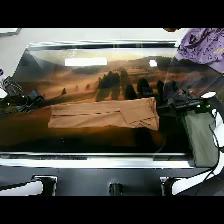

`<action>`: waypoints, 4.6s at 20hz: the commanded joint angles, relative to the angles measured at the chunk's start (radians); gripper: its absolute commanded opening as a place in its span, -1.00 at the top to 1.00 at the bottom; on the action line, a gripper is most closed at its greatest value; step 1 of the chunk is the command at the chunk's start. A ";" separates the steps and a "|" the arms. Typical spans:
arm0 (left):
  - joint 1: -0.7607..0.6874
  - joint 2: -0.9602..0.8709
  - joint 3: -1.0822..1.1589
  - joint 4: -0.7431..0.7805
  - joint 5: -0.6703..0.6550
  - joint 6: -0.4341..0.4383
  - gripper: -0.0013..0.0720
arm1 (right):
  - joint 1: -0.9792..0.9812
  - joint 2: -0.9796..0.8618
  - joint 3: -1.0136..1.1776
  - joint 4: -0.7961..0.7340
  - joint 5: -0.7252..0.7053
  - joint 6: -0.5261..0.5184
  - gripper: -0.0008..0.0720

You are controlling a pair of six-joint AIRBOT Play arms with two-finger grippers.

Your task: Fold the clothes and pants, and hang the long-sleeved shirts on hangers.

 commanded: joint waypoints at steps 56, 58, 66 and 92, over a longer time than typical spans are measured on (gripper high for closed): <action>-0.638 -0.369 0.763 0.168 -0.494 -0.150 0.93 | 0.523 0.566 0.276 -0.565 0.072 0.941 0.90; -0.537 -0.305 0.762 0.181 -0.535 -0.090 0.92 | 0.638 0.524 0.276 -0.592 0.024 1.012 0.90; -0.196 -0.158 0.763 0.182 -0.634 -0.072 0.92 | 0.946 0.278 0.276 -0.564 -0.240 1.205 0.90; -0.126 -0.147 0.762 0.181 -0.635 -0.073 0.92 | 0.805 0.292 0.276 -0.172 -0.377 0.859 -0.07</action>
